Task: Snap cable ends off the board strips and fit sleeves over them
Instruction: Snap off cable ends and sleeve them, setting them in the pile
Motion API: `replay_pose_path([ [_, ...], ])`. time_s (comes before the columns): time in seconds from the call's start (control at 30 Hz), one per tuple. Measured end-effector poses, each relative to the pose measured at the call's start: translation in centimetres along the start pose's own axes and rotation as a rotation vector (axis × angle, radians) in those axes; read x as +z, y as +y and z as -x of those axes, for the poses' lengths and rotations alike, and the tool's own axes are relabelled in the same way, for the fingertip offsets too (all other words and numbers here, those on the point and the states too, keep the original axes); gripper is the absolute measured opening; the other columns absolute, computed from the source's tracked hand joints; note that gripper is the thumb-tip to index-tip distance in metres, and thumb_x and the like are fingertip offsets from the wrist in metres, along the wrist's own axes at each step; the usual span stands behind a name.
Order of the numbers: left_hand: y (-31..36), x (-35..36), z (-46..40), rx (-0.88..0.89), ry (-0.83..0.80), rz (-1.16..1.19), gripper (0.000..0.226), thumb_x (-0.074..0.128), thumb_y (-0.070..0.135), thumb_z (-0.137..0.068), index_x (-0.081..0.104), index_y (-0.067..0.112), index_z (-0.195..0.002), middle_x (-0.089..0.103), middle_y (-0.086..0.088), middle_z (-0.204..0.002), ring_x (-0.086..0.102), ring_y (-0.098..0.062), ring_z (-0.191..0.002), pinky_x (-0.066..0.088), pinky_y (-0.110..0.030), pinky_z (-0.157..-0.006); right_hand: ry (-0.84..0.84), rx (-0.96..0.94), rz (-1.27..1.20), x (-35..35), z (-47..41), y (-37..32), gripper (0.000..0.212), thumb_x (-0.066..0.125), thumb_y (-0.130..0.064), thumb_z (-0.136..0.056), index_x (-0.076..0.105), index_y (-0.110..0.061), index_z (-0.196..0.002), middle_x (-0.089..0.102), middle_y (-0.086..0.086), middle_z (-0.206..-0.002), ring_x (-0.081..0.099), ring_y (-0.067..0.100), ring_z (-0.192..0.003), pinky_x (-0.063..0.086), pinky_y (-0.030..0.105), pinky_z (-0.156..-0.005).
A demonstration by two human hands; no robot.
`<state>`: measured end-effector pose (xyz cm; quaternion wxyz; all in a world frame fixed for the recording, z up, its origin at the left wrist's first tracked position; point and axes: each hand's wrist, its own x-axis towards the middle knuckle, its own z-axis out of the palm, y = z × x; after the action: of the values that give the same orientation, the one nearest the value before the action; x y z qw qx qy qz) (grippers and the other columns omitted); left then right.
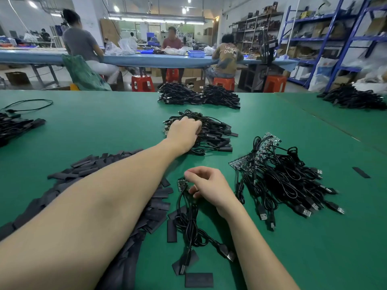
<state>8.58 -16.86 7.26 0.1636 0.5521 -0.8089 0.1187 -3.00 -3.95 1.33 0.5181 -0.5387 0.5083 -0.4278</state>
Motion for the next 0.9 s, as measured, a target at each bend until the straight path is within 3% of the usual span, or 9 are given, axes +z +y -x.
replay_pose_path([
  [0.13,-0.9,1.4,0.3,-0.043,-0.076,0.010,0.022,0.054,0.019,-0.098,0.064,0.016,-0.117,0.062,-0.006,-0.125,0.049,-0.029,-0.120,0.040,-0.039,-0.096,-0.011,0.013,-0.004,-0.1,0.1,-0.1,0.015,0.069,-0.022,-0.094,0.072,-0.010,-0.102,0.073,0.013,-0.104,0.062,0.009,-0.056,0.051,0.021,-0.056],
  [0.33,-1.5,0.2,3.1,-0.087,0.089,0.269,0.020,0.062,0.021,-0.093,0.069,0.015,-0.110,0.060,-0.004,-0.125,0.048,-0.025,-0.122,0.039,-0.041,-0.103,-0.011,0.019,0.000,0.0,0.0,-0.2,0.013,0.069,-0.021,-0.094,0.073,-0.010,-0.100,0.074,0.012,-0.101,0.063,0.008,-0.056,0.051,0.021,-0.055],
  [0.47,-0.7,-2.3,6.6,-0.252,0.207,0.561,0.010,0.068,0.021,-0.089,0.071,0.018,-0.098,0.068,-0.003,-0.107,0.059,-0.021,-0.105,0.045,-0.031,-0.091,0.009,0.033,0.017,0.0,0.0,-0.3,0.013,0.067,-0.018,-0.096,0.072,-0.007,-0.101,0.073,0.010,-0.097,0.063,0.009,-0.055,0.050,0.021,-0.054],
  [0.57,0.4,-3.7,10.6,-0.378,0.194,0.777,0.003,0.070,0.027,-0.089,0.070,0.025,-0.090,0.072,0.009,-0.098,0.065,-0.009,-0.093,0.046,-0.018,-0.078,0.016,0.032,0.030,0.0,0.4,-0.6,0.010,0.065,-0.015,-0.096,0.072,-0.007,-0.100,0.072,0.009,-0.094,0.062,0.009,-0.053,0.049,0.021,-0.052],
  [0.67,1.6,-3.8,13.9,-0.474,0.192,0.937,0.003,0.070,0.029,-0.090,0.071,0.028,-0.087,0.073,0.016,-0.091,0.067,0.002,-0.083,0.048,-0.013,-0.072,0.127,-0.048,0.400,-0.4,0.4,-1.3,0.005,0.069,-0.026,-0.091,0.073,-0.026,-0.087,0.073,-0.006,-0.083,0.066,0.008,-0.065,0.047,0.016,-0.058],
  [0.73,2.2,-3.6,15.0,-0.508,0.172,0.965,0.004,0.070,0.028,-0.090,0.071,0.028,-0.086,0.073,0.016,-0.089,0.065,0.007,-0.076,0.044,-0.005,-0.065,0.185,-0.046,0.636,-0.6,0.4,-2.2,0.012,0.073,-0.040,-0.084,0.072,-0.029,-0.082,0.070,-0.012,-0.079,0.067,0.010,-0.079,0.046,0.018,-0.064],
  [0.83,2.4,-3.8,15.2,-0.518,0.160,0.964,0.004,0.069,0.026,-0.090,0.071,0.026,-0.086,0.073,0.015,-0.088,0.063,0.009,-0.070,0.040,-0.001,-0.061,0.152,0.051,0.801,0.4,0.7,-3.0,0.031,0.078,-0.055,-0.073,0.071,-0.027,-0.084,0.064,-0.009,-0.079,0.067,0.017,-0.090,0.048,0.026,-0.074],
  [0.9,2.3,-4.0,15.1,-0.510,0.154,0.954,0.004,0.069,0.026,-0.090,0.070,0.027,-0.086,0.072,0.017,-0.087,0.063,0.009,-0.069,0.040,-0.001,-0.062,0.141,0.069,0.889,1.7,0.9,-2.9,0.028,0.081,-0.049,-0.071,0.069,-0.029,-0.086,0.063,-0.003,-0.085,0.067,0.022,-0.095,0.049,0.026,-0.077],
])
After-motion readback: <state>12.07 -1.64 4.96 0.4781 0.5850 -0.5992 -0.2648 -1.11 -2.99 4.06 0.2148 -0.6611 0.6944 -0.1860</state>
